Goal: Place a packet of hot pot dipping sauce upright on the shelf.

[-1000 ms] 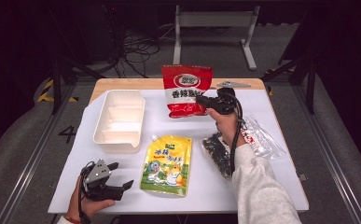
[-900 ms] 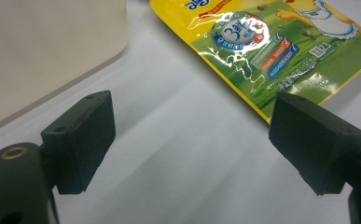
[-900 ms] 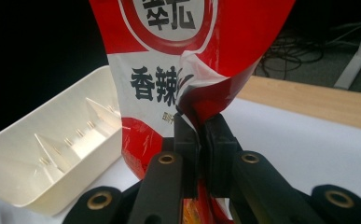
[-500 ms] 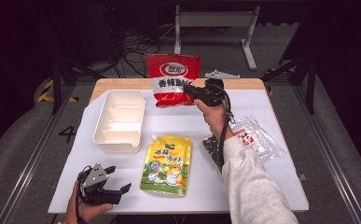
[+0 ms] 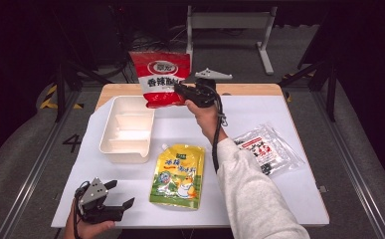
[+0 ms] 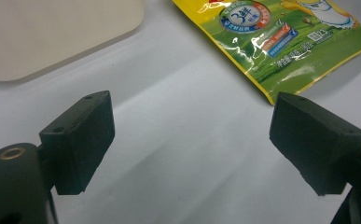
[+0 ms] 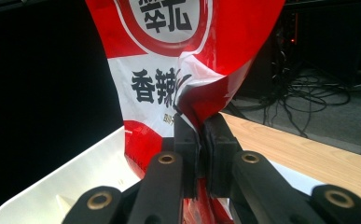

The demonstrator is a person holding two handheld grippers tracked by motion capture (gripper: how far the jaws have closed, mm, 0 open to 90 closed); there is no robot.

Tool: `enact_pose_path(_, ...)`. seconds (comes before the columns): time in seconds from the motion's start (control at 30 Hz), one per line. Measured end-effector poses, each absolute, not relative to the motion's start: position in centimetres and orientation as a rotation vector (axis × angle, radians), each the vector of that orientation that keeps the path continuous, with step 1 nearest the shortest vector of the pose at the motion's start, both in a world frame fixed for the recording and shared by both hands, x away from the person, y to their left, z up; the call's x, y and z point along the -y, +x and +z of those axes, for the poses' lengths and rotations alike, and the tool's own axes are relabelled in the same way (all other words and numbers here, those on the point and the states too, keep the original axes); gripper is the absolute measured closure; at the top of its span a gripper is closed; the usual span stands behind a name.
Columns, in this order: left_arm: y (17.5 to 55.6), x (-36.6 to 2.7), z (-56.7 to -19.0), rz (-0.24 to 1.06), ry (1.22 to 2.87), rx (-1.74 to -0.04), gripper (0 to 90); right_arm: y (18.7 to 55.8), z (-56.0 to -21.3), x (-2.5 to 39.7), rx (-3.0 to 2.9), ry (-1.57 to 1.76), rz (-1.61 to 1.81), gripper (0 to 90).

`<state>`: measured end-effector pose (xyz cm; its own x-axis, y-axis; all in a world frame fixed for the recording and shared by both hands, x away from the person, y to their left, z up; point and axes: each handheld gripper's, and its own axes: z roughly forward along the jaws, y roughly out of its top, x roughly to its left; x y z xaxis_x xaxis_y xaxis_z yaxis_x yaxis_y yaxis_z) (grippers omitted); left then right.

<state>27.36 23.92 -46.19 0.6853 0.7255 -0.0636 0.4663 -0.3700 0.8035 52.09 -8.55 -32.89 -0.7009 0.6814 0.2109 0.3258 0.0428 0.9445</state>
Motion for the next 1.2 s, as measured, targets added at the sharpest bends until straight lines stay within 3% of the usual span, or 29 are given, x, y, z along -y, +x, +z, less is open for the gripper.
enact_pose_path(0.67,27.0,-24.5,-46.4,0.353,2.006,-0.944,14.8,55.0,-36.1,-0.4,-2.123,0.979,1.655,84.6)
enact_pose_path(1.2,26.8,-24.4,-46.5,0.334,2.025,-0.914,14.9,56.1,-38.0,-3.3,-2.114,0.993,1.642,84.5)
